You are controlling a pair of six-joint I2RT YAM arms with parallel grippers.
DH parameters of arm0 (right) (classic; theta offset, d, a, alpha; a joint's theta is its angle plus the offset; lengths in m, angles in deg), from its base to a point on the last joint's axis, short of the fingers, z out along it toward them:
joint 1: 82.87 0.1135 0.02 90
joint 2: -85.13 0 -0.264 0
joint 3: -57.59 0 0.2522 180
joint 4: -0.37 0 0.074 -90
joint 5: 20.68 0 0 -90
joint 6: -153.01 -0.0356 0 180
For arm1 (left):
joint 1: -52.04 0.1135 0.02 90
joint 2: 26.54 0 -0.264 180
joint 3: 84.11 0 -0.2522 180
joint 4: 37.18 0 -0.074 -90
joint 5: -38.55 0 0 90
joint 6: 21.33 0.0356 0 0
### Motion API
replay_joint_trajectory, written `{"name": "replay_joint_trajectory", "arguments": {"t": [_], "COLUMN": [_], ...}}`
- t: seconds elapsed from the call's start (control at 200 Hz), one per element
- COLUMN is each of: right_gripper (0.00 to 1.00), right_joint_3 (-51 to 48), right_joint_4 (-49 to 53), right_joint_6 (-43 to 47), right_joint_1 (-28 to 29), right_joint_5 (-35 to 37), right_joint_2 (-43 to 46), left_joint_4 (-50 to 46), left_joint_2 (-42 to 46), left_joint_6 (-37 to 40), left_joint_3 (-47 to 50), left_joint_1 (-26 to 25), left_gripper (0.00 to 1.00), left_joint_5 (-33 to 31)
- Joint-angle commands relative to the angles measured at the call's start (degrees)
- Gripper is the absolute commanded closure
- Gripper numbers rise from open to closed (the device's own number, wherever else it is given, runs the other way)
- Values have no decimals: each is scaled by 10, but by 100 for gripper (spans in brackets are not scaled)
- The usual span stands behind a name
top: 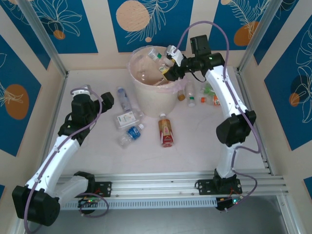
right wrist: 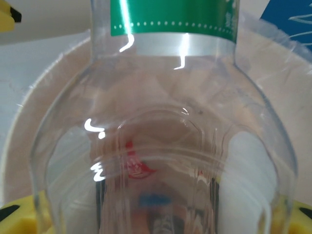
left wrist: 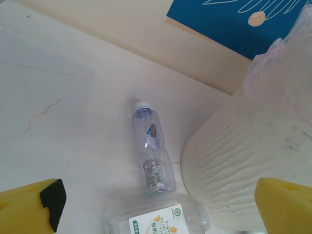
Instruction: Put the plastic bottles in the bin
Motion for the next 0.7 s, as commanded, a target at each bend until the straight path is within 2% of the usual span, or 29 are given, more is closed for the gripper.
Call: {"name": "replay_joint_trajectory", "arguments": {"t": [0.0,0.105,0.265,0.395,0.505,0.695], "right_gripper": [48,38,27,21,19,17], "right_joint_3": [71,77,92,92,88,62], "right_joint_4": [155,168,202,196,161,27], "right_joint_6": [59,75,84,77,54,-57], "right_joint_1": [22,43,46,46,43,35], "right_joint_5": [11,34,-20,-34,-36,10], "right_joint_2": [-46,-59,-62,-54,-43,-4], "left_joint_4": [-5,-4,-10,-8,-5,-7], "left_joint_2": [13,14,15,14,11,3], "left_joint_6": [-2,-3,1,0,-5,-12], "left_joint_3": [9,11,11,13,16,19], "left_joint_1": [11,12,16,19,20,20], "left_gripper": [0,0,0,0,0,0], "left_joint_5": [-1,1,-1,-1,3,-2]}}
